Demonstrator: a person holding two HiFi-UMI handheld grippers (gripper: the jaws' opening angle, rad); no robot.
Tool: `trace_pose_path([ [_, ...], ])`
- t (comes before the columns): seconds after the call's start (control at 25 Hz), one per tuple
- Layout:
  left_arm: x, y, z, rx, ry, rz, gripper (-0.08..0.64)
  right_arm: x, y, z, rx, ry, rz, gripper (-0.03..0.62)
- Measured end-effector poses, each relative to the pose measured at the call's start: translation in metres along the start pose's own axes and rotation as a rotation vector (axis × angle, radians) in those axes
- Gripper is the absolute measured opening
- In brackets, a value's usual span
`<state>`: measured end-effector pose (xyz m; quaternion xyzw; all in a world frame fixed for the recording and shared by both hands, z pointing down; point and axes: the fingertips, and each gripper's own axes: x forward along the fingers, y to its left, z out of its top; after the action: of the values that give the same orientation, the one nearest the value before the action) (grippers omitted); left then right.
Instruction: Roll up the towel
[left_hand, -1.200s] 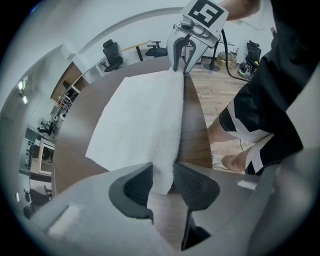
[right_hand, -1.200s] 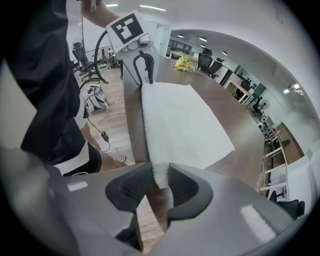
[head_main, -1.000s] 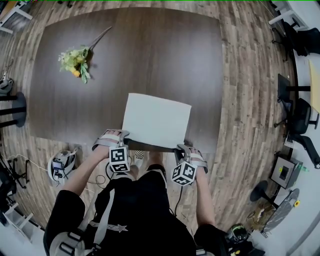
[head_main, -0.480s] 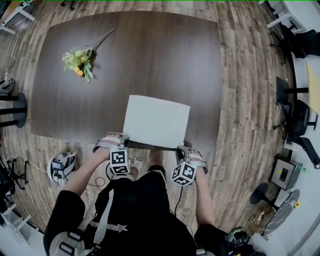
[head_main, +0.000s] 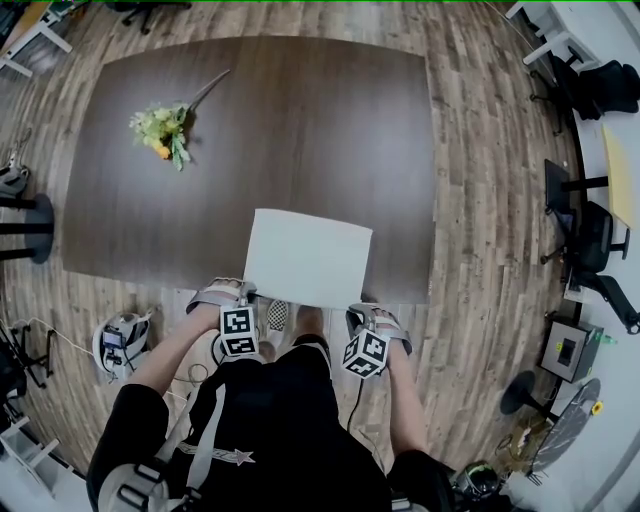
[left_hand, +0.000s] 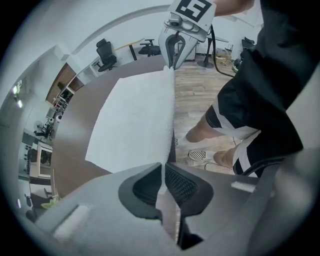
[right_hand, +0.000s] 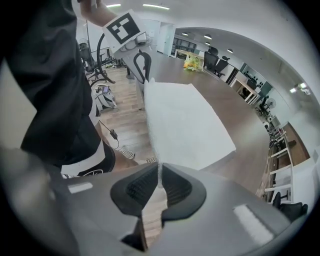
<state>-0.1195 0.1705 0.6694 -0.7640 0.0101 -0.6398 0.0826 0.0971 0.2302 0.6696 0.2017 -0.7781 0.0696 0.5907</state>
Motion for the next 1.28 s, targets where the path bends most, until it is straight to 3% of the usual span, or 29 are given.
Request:
trace_pose_path([
  [0.48,0.001,0.011,0.003,-0.023,0.043,-0.133,0.035,-0.004,-0.013,0.005,0.075,-0.006,0.214,0.031],
  [0.8,0.001,0.027,0.005,-0.046,0.057,-0.167,0.035,-0.006,-0.041,0.012,0.077,-0.023,0.236,0.032],
  [1.28,0.011,0.060,0.008,-0.073,0.058,-0.115,0.035,0.008,-0.061,0.011,0.087,-0.023,0.224,0.032],
])
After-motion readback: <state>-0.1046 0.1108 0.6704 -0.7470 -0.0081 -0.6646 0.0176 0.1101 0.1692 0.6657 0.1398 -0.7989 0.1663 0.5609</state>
